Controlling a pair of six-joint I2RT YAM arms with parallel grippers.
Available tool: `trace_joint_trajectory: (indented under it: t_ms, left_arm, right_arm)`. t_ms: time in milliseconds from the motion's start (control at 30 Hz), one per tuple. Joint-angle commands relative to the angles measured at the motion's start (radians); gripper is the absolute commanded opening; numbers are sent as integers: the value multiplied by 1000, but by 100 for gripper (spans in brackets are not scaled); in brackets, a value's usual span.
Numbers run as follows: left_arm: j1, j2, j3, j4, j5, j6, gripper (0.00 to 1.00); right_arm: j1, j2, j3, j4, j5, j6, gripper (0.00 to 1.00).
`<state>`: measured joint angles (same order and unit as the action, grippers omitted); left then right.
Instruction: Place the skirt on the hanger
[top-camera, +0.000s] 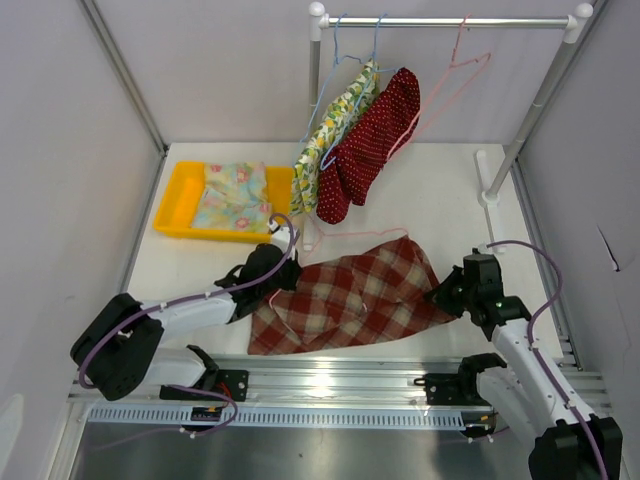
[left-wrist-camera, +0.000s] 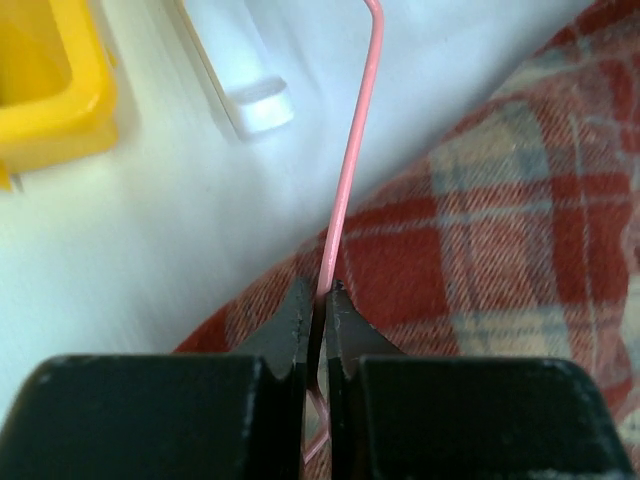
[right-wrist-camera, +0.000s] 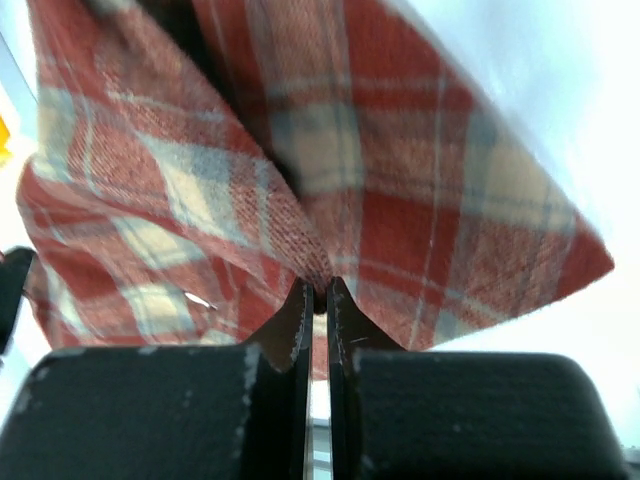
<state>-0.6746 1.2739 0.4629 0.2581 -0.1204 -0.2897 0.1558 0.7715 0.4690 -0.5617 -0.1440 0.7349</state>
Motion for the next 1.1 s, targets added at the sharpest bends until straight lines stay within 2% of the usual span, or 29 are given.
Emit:
trace_joint_trajectory:
  t_ms: [0, 200, 367, 500, 567, 667, 767, 800, 867, 900, 933, 967, 1067]
  left_arm:
    - [40, 18, 91, 115, -162, -83, 10]
    - [52, 45, 152, 84, -185, -55, 10]
    - [66, 42, 141, 72, -191, -54, 9]
    - [73, 41, 143, 72, -168, -58, 19]
    - [73, 44, 143, 72, -170, -60, 20]
    - [75, 58, 166, 58, -170, -63, 15]
    - [75, 62, 174, 56, -153, -69, 0]
    - [75, 61, 172, 56, -142, -71, 0]
    - [75, 45, 157, 72, -124, -65, 0]
    - [75, 41, 149, 85, -116, -63, 0]
    - [75, 32, 139, 92, -101, -62, 0]
    - [75, 25, 134, 96, -90, -57, 0]
    - [75, -7, 99, 134, -56, -45, 0]
  right_arm:
    - [37, -5, -32, -43, 64, 26, 0]
    - [37, -14, -73, -38, 84, 24, 0]
    - [47, -6, -95, -14, 70, 35, 0]
    - [155, -14, -108, -6, 92, 87, 0]
    - [212, -27, -115, -9, 136, 118, 0]
    - [293, -34, -115, -41, 196, 152, 0]
    - [295, -37, -105, -58, 231, 144, 2]
    - [295, -37, -105, -55, 233, 144, 6]
    - [297, -38, -101, -40, 224, 135, 22]
    - [298, -44, -98, -38, 219, 130, 35]
    - [304, -49, -84, -44, 224, 126, 42]
    - [317, -55, -73, -53, 236, 123, 56]
    - [355, -69, -27, -84, 287, 113, 70]
